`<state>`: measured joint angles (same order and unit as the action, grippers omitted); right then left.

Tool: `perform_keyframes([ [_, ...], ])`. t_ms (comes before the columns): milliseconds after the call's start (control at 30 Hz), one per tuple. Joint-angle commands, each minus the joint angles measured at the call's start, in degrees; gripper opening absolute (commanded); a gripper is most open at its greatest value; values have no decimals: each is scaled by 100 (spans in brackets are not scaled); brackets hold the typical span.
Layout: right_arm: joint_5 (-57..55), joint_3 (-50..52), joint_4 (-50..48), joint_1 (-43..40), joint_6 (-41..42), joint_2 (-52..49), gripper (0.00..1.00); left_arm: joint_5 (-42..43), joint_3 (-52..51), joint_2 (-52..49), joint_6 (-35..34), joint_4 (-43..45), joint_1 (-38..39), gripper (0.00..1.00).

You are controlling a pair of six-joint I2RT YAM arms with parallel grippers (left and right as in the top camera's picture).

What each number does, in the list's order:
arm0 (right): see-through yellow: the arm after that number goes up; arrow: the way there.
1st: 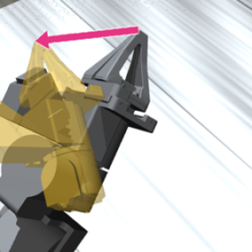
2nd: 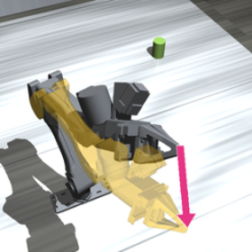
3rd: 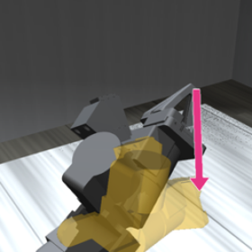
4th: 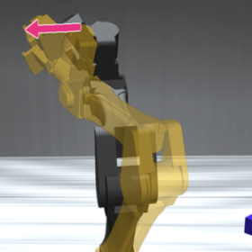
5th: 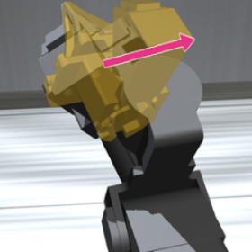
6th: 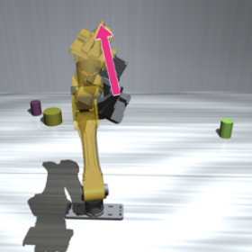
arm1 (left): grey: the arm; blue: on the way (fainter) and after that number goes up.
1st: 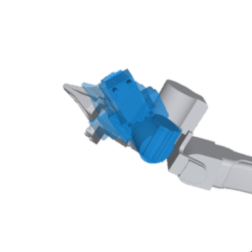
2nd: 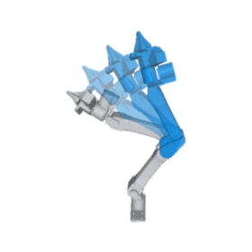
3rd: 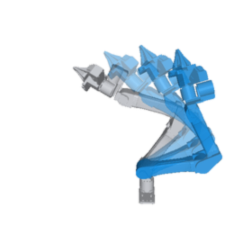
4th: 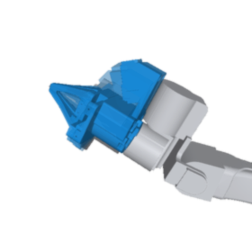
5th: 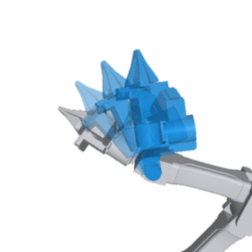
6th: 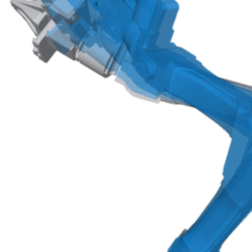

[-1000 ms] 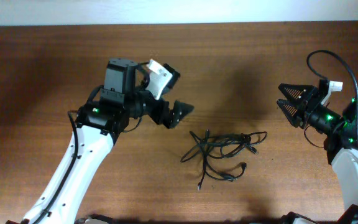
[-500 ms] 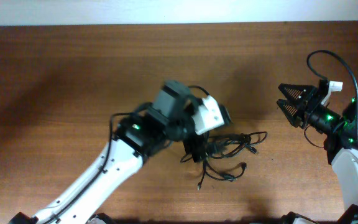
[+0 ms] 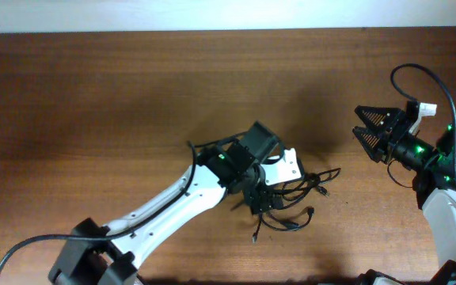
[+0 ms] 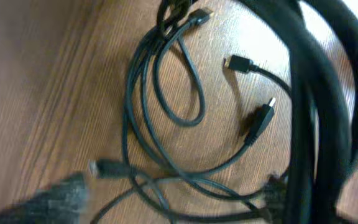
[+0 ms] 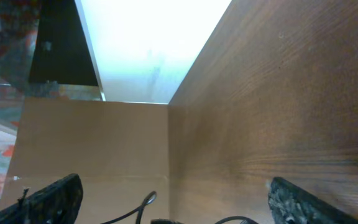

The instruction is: Untangle cables

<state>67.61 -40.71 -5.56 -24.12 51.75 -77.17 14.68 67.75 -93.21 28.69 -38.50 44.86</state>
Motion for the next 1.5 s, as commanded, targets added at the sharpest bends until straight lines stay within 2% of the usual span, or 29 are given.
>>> perform_keyframes([
  [0,74,-22,-15,20,-205,-9,95,13,57,-160,118,199,151,29],
  [33,68,-22,-17,20,-203,-9,93,15,76,-144,116,227,151,0],
  [67,48,-22,-15,17,-203,-9,88,13,136,-129,87,219,151,0],
  [233,-153,-22,-2,9,-201,-9,43,59,739,282,50,-188,92,0],
  [267,-173,-22,33,9,-199,-9,37,59,883,452,50,-306,42,0],
  [400,-118,-24,269,11,-179,-9,34,59,1154,1104,50,-444,-251,0],
  [433,-26,-22,330,15,-181,-9,37,61,1167,1307,7,-409,-372,0],
  [467,83,-24,326,50,-181,-9,46,74,1167,1502,-162,-356,-498,0],
  [500,140,-24,321,98,-181,-9,51,247,1167,1714,-339,-297,-662,0],
  [600,214,-24,321,398,-184,-9,55,966,1167,2076,-350,-219,-960,0],
  [700,245,-24,319,822,-186,-9,57,975,1167,2205,-385,-251,-1016,0],
  [833,223,-24,319,1386,-205,-9,59,962,1167,2194,-1047,-57,-1014,0],
  [900,223,-24,319,1694,-205,-9,60,962,1167,2194,-1611,144,-1014,0],
  [1000,195,-24,319,1932,-205,-9,66,960,1167,2194,-2020,229,-1014,0],
  [1067,184,-24,321,1961,-205,-9,79,962,1167,2194,-2212,205,-1003,0],
  [1100,181,-22,321,1961,-205,-9,82,960,1167,2194,-2275,195,-1003,0],
  [1200,184,-24,321,1961,-205,-9,98,962,1167,2194,-2291,157,-1003,0],
  [1467,472,-22,323,1961,-203,-9,99,1069,1167,2194,-2804,24,-1003,0],
])
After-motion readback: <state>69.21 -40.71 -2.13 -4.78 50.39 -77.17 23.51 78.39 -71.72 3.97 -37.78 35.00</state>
